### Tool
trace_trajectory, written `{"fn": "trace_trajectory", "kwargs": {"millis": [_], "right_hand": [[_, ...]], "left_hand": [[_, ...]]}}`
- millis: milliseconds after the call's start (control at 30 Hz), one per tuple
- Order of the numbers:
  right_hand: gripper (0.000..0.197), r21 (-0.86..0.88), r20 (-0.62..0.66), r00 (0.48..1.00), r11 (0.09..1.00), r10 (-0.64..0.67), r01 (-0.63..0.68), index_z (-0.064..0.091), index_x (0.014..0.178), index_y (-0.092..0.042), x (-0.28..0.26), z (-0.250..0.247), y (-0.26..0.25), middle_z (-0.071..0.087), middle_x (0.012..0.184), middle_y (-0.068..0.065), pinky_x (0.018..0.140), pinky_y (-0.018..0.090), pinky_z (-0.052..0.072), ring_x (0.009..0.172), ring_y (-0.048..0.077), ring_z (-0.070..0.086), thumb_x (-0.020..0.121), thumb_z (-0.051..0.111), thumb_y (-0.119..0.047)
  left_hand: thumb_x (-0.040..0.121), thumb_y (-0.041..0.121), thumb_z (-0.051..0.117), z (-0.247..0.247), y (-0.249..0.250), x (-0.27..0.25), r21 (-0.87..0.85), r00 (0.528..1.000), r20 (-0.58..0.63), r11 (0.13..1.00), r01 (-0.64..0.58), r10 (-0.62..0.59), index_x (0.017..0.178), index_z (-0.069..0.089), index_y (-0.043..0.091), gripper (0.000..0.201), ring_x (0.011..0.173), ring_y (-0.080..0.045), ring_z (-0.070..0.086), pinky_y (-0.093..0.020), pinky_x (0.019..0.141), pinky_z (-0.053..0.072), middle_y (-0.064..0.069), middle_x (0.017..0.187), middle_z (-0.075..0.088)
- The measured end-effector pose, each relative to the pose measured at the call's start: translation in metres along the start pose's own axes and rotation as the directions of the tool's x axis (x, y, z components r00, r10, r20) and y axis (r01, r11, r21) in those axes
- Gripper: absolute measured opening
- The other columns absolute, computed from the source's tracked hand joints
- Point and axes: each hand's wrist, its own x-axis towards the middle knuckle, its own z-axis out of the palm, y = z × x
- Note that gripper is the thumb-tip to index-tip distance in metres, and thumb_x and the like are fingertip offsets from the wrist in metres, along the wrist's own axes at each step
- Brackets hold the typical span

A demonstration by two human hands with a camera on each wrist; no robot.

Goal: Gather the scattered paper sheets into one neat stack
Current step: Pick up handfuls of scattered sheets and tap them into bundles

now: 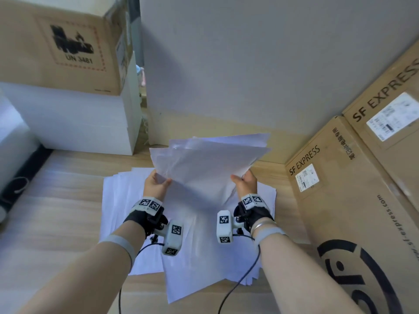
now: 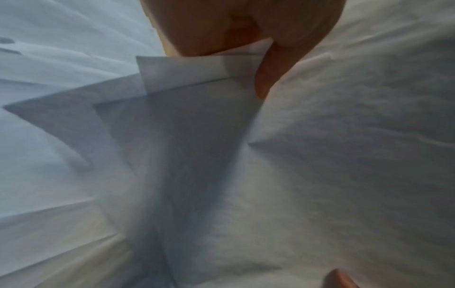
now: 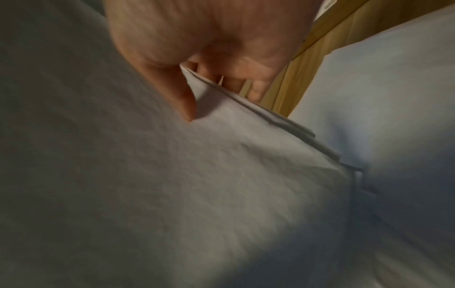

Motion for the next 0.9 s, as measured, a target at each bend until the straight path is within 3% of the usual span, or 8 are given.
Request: {"fn": "trace_trajectory", "kwargs": {"millis": [67,167,267,367,500,633,767,900], "right_hand": [[0.013,-0.004,0.003,0.999,0.999,-0.036,0.036,0.057,0.083,-0.001,-0.003,0.001,-0.011,0.054,0.071,0.017,0.056,0.013,0.042,0.073,0.017,0.051,0.083,0.054,0.012],[0.023,0.040,0.045,0.998,0.998,-0.046,0.044,0.059,0.105,0.003,-0.008,0.007,-0.013,0.060,0.097,0.008,0.060,0.007,0.047,0.089,0.017,0.056,0.083,0.058,0.011],[0.037,-0.021,0.091,0.996,1.000,0.008,-0.006,0.057,0.117,0.007,-0.015,0.020,-0.006,0.063,0.110,0.015,0.072,0.017,0.049,0.097,0.019,0.058,0.081,0.062,0.008],[0.041,-0.065,0.049,0.994,0.993,0.103,-0.099,0.056,0.118,0.005,-0.017,0.031,0.003,0.064,0.117,0.018,0.085,0.026,0.044,0.106,0.027,0.062,0.079,0.068,-0.001],[0.036,0.002,0.055,0.994,0.996,0.090,-0.091,0.057,0.117,0.007,-0.017,0.030,-0.010,0.061,0.103,0.009,0.078,0.023,0.043,0.095,0.018,0.057,0.082,0.065,0.000],[0.038,0.048,0.101,0.995,0.999,0.010,-0.015,0.060,0.113,0.005,-0.022,0.029,-0.007,0.063,0.099,0.008,0.058,0.005,0.050,0.078,0.013,0.061,0.077,0.070,0.004],[0.031,-0.009,0.111,0.992,0.998,0.062,-0.061,0.066,0.103,-0.001,-0.028,0.040,0.002,0.067,0.097,0.012,0.080,0.025,0.049,0.085,0.019,0.063,0.073,0.076,0.000],[0.024,0.086,0.111,0.992,0.994,0.053,-0.063,0.065,0.096,-0.007,-0.027,0.046,-0.003,0.065,0.080,-0.004,0.073,0.020,0.048,0.073,0.007,0.062,0.074,0.075,-0.005]], "left_hand": [[0.080,-0.014,0.056,-0.003,0.006,0.002,-0.026,0.999,-0.007,0.998,-0.050,0.050,0.125,0.049,-0.006,0.046,0.107,-0.022,0.054,-0.036,0.099,0.044,-0.011,0.112,0.059],[0.075,-0.009,0.067,-0.007,0.012,0.003,-0.082,0.996,0.022,0.993,-0.085,0.087,0.129,0.043,0.003,0.060,0.117,-0.022,0.050,-0.036,0.107,0.038,-0.009,0.128,0.052],[0.074,-0.009,0.069,-0.009,0.010,0.004,-0.042,0.995,0.019,0.994,-0.100,0.101,0.114,0.043,0.014,0.053,0.111,-0.024,0.051,-0.035,0.101,0.040,-0.009,0.116,0.054],[0.080,-0.011,0.060,-0.008,0.006,0.005,-0.068,0.996,0.005,0.994,-0.086,0.086,0.130,0.047,0.004,0.054,0.122,-0.032,0.051,-0.034,0.099,0.039,-0.018,0.128,0.056],[0.080,-0.010,0.061,-0.011,0.014,0.007,-0.181,0.993,0.012,0.977,-0.117,0.121,0.112,0.051,0.014,0.041,0.108,-0.031,0.057,-0.033,0.089,0.046,-0.002,0.101,0.061],[0.060,0.000,0.080,-0.021,0.013,0.010,-0.211,0.994,0.036,0.973,-0.096,0.106,0.112,0.039,0.018,0.068,0.088,-0.009,0.056,-0.026,0.081,0.048,0.009,0.094,0.054],[0.073,-0.002,0.073,-0.021,0.007,0.007,-0.039,0.996,0.074,0.999,-0.036,0.039,0.107,0.052,0.009,0.041,0.096,-0.026,0.057,-0.027,0.072,0.045,-0.005,0.089,0.060],[0.074,0.001,0.073,-0.021,0.016,0.009,-0.120,0.997,0.018,0.990,-0.074,0.077,0.105,0.050,0.016,0.041,0.091,-0.022,0.055,-0.027,0.075,0.048,-0.006,0.092,0.060]]}}
